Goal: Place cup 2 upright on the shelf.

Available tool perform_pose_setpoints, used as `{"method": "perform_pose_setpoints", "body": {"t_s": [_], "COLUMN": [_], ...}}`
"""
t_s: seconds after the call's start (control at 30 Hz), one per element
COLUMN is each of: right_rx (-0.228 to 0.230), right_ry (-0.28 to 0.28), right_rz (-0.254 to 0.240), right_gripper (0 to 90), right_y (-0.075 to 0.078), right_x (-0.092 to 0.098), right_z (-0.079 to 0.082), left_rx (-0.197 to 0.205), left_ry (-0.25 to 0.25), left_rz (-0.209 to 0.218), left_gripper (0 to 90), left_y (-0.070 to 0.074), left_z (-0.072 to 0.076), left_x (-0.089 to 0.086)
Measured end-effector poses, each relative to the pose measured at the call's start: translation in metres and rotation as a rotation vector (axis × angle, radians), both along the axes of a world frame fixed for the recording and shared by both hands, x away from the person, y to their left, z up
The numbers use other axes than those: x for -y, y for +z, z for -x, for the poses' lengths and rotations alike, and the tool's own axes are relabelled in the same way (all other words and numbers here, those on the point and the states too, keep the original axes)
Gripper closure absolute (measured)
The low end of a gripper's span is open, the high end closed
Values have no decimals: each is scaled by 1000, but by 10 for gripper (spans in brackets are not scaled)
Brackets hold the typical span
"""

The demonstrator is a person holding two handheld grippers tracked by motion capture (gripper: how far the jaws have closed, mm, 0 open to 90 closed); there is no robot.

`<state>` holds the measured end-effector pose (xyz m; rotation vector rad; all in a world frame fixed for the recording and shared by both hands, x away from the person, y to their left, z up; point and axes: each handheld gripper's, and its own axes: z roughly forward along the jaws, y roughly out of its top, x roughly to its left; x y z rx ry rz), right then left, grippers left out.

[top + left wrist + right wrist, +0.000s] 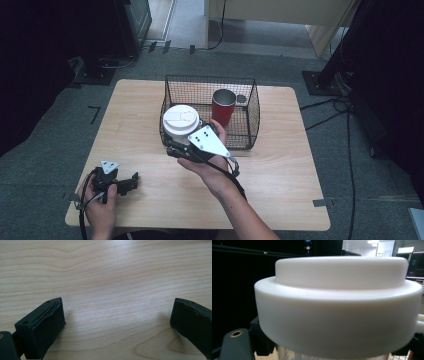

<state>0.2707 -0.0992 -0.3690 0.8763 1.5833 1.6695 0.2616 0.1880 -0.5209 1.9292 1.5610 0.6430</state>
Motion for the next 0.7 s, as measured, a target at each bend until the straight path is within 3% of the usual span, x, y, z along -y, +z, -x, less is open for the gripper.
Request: {"method": "perform_pose_setpoints", "body": {"t_s": [0.37, 0.7], "right_rx": [23, 21], "right_ry": [-27, -53], "right_rz": [-6, -15], "right_gripper": [161, 161], "right_y": [16, 20], "right_x": [-6, -8], "right_z": [-21, -42], "left_rx": [0, 0], "left_ry": [0, 1], "left_rz": [0, 1], "left_gripper": [0, 0], "left_y": [0, 0], "left_z": [0, 0], "left_x": [0, 0]}}
